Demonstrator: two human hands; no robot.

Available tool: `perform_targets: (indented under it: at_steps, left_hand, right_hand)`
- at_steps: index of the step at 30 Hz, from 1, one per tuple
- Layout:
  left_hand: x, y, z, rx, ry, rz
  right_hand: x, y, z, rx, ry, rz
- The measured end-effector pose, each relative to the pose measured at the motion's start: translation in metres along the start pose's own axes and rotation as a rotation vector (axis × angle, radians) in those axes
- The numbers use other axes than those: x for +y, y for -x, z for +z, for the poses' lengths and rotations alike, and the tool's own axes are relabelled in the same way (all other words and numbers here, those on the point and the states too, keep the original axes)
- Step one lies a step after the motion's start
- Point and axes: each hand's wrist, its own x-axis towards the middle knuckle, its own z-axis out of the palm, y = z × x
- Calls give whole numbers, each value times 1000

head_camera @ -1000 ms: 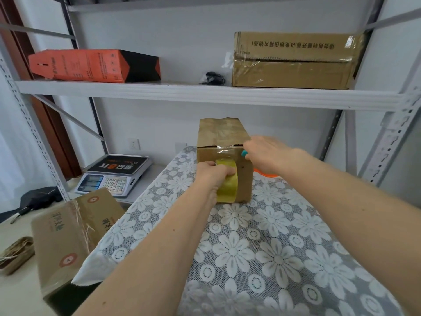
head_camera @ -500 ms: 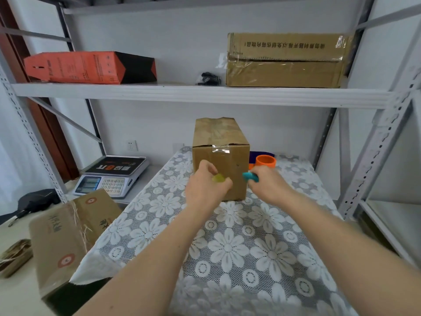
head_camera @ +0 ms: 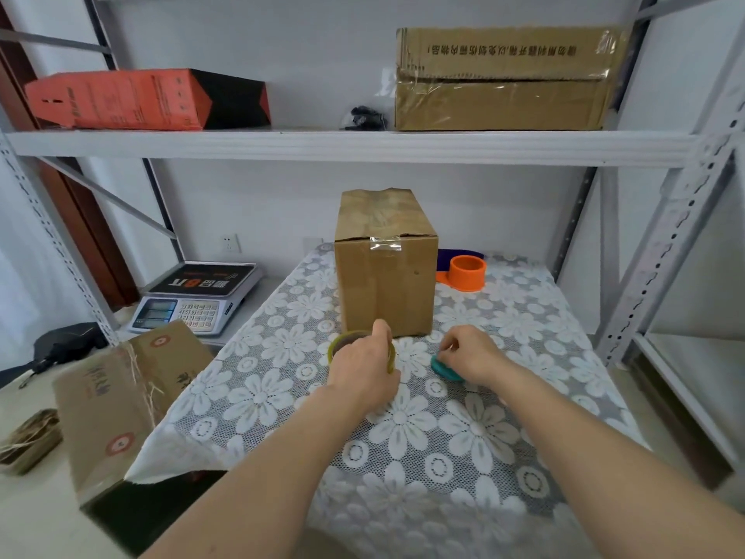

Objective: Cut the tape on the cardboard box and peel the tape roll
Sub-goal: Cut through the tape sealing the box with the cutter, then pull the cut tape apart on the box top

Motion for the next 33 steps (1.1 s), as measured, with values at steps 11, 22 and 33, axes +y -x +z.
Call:
perform_targets:
  at_steps: [11,22,33]
  left_hand:
    - [5,-11,-16,73,23,-59]
    - [-6,-58,-73,468,24,76]
    - [-18,-72,-83,242,76,69]
  right_hand:
    - [-18,-2,-9,51,-99,-62]
    - [-59,-4,-37,362,-170,-326]
    - [-103,-44,-57,459,118,-479]
